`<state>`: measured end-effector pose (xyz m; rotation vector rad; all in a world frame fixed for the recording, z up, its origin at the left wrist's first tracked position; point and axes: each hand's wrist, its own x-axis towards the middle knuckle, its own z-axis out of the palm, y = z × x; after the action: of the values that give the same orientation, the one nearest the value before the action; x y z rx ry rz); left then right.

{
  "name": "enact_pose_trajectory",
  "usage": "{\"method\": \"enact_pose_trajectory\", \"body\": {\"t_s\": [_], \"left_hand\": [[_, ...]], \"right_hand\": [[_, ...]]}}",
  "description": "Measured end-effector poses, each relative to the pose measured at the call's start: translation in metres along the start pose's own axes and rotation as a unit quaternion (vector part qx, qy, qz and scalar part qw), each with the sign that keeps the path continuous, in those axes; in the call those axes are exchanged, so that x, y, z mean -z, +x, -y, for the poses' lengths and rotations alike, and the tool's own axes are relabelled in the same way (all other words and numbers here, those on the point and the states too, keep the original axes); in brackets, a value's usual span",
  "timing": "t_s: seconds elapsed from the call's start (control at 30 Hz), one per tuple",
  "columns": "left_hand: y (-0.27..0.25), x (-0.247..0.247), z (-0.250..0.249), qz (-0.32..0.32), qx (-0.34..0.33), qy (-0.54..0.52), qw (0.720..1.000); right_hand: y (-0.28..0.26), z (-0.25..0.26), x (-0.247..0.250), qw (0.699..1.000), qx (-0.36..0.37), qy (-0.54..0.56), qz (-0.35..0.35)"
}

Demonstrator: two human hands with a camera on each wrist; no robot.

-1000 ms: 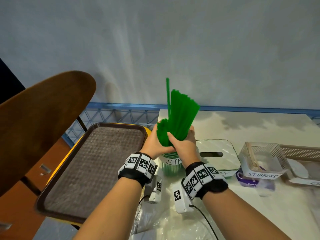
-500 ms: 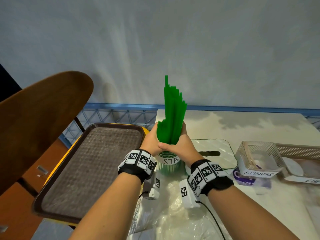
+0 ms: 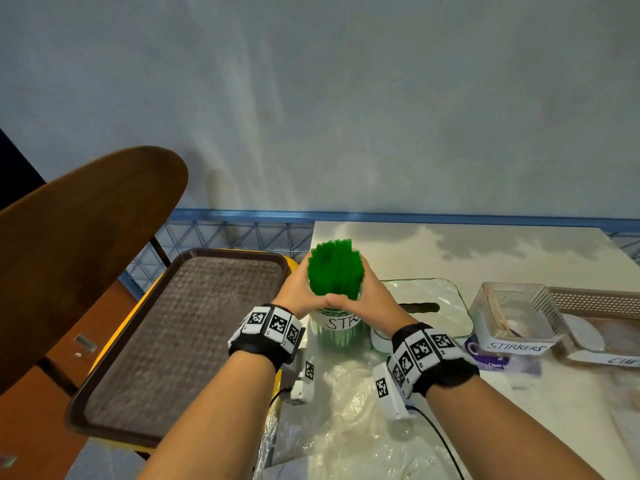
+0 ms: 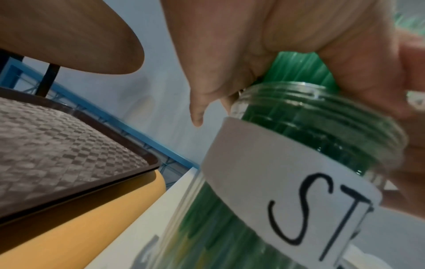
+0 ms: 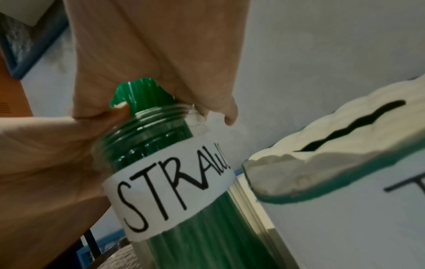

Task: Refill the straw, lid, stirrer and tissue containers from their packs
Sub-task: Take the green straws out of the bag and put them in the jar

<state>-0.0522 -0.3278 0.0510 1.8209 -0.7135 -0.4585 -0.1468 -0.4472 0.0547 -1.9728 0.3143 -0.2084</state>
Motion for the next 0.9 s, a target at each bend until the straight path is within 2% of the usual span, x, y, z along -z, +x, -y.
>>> {"method": "enact_pose_trajectory", "body": {"t_s": [0.1,0.2,0.3,0.4,0.53,0.63,0.73,0.83,0.9], "left_hand": [[0.000,-0.004,-0.004,-0.004,-0.015,-0.021,1.000],[0.003,-0.003,-0.011,-0.019,-0.028,-0.044,0.998],[0.005,0.004,-0.014,0.007,-0.028,-0.039,0.999],[0.001,0.011,-0.004,0.045,-0.011,0.000,0.999],[-0.005,0.010,0.004,0.042,0.019,0.005,0.999],[-0.001,0.007,0.000,0.028,0.013,0.010,0.999],[0.005,0.011,0.004,0.017,0.018,0.021,0.999],[0.000,0.020,0.005,0.055,0.075,0.037,0.995],[-0.003,0.022,0.006,0.086,0.076,0.034,0.993]], "right_hand": [[0.001,0.002,-0.003,0.998,-0.003,-0.056,-0.017],[-0.002,0.014,0.002,0.999,-0.002,-0.036,-0.036],[-0.001,0.014,0.005,0.998,0.022,-0.041,-0.044],[-0.001,0.002,0.006,0.997,0.031,-0.065,-0.013],[-0.004,-0.008,0.005,0.999,0.025,-0.042,0.025],[-0.005,-0.007,-0.002,0.999,0.029,-0.034,0.007],[-0.005,-0.005,-0.003,0.999,0.005,-0.026,-0.028],[-0.005,-0.013,0.005,0.999,-0.018,-0.031,-0.011],[-0.005,-0.017,0.006,0.999,-0.028,-0.037,0.004]]}}
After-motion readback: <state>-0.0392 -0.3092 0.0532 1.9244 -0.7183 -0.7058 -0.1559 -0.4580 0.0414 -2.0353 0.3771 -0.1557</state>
